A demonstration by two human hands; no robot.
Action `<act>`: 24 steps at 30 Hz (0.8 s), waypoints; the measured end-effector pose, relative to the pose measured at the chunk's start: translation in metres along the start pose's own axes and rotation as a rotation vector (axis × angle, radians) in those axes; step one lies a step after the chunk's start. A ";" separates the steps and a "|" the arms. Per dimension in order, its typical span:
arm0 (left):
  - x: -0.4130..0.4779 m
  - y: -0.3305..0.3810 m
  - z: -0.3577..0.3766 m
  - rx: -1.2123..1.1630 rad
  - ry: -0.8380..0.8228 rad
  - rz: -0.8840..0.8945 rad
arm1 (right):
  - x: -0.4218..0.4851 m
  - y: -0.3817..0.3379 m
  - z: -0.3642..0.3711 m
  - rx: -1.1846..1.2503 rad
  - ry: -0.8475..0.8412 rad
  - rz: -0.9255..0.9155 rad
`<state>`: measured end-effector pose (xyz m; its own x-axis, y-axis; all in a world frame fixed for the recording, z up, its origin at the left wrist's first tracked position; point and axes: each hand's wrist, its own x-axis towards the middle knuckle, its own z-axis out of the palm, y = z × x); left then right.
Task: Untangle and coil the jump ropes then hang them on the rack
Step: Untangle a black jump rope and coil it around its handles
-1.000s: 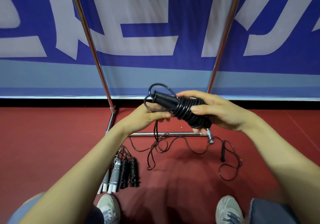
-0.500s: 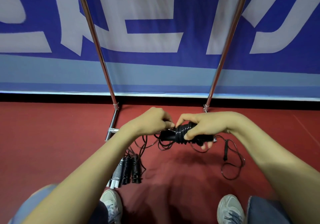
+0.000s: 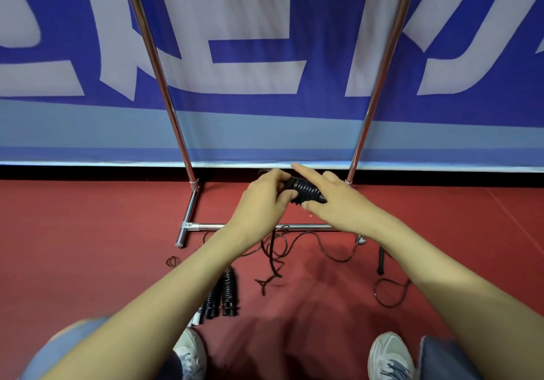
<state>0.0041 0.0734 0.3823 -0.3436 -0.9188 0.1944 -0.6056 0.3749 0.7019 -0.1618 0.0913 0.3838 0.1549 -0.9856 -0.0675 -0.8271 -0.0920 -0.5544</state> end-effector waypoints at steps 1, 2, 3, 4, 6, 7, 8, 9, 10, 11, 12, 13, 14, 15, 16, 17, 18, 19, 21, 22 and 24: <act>0.001 0.001 -0.001 -0.104 -0.014 -0.051 | 0.000 0.001 -0.001 -0.015 0.034 0.003; 0.001 0.002 -0.003 -0.220 -0.021 -0.098 | 0.001 0.001 -0.002 -0.038 0.072 0.005; 0.002 0.003 -0.004 -0.326 -0.017 -0.136 | 0.001 0.001 -0.002 -0.063 0.109 0.006; 0.001 0.003 -0.005 -0.412 -0.005 -0.165 | 0.002 0.000 -0.002 -0.080 0.140 0.012; 0.000 0.006 -0.007 -0.510 0.009 -0.196 | 0.005 0.002 -0.004 -0.066 0.198 0.042; -0.002 0.007 -0.007 -0.544 0.000 -0.197 | 0.008 0.004 -0.006 -0.029 0.226 0.059; -0.003 0.007 -0.007 -0.584 -0.016 -0.194 | 0.011 0.007 -0.009 0.023 0.255 0.076; -0.003 0.007 -0.007 -0.619 -0.028 -0.189 | 0.013 0.010 -0.013 0.081 0.283 0.093; -0.002 0.007 -0.007 -0.644 -0.039 -0.185 | 0.015 0.013 -0.017 0.125 0.305 0.111; -0.001 0.007 -0.008 -0.666 -0.054 -0.182 | 0.015 0.014 -0.020 0.146 0.319 0.128; 0.000 0.007 -0.009 -0.695 -0.075 -0.180 | 0.015 0.015 -0.022 0.154 0.327 0.141; 0.001 0.007 -0.011 -0.727 -0.098 -0.180 | 0.015 0.014 -0.024 0.168 0.336 0.146; 0.002 0.006 -0.012 -0.753 -0.118 -0.184 | 0.015 0.013 -0.025 0.202 0.339 0.149; 0.003 0.005 -0.013 -0.765 -0.129 -0.191 | 0.015 0.011 -0.026 0.252 0.338 0.150; 0.004 0.003 -0.014 -0.761 -0.126 -0.198 | 0.015 0.010 -0.028 0.324 0.331 0.144; 0.006 0.000 -0.016 -0.742 -0.115 -0.204 | 0.015 0.009 -0.029 0.418 0.314 0.127; 0.007 -0.002 -0.018 -0.718 -0.105 -0.208 | 0.014 0.008 -0.032 0.527 0.283 0.108; 0.008 -0.004 -0.020 -0.694 -0.095 -0.208 | 0.012 0.006 -0.035 0.634 0.241 0.087; 0.010 -0.007 -0.025 -0.645 -0.083 -0.198 | 0.008 0.005 -0.039 0.792 0.157 0.053; 0.010 -0.008 -0.027 -0.611 -0.075 -0.187 | 0.007 0.006 -0.041 0.832 0.128 0.042; 0.008 -0.008 -0.031 -0.548 -0.058 -0.160 | 0.005 0.007 -0.041 0.866 0.092 0.040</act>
<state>0.0282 0.0588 0.3992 -0.3264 -0.9447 0.0298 -0.1978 0.0991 0.9752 -0.1894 0.0802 0.4137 0.0598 -0.9968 -0.0538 -0.1233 0.0461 -0.9913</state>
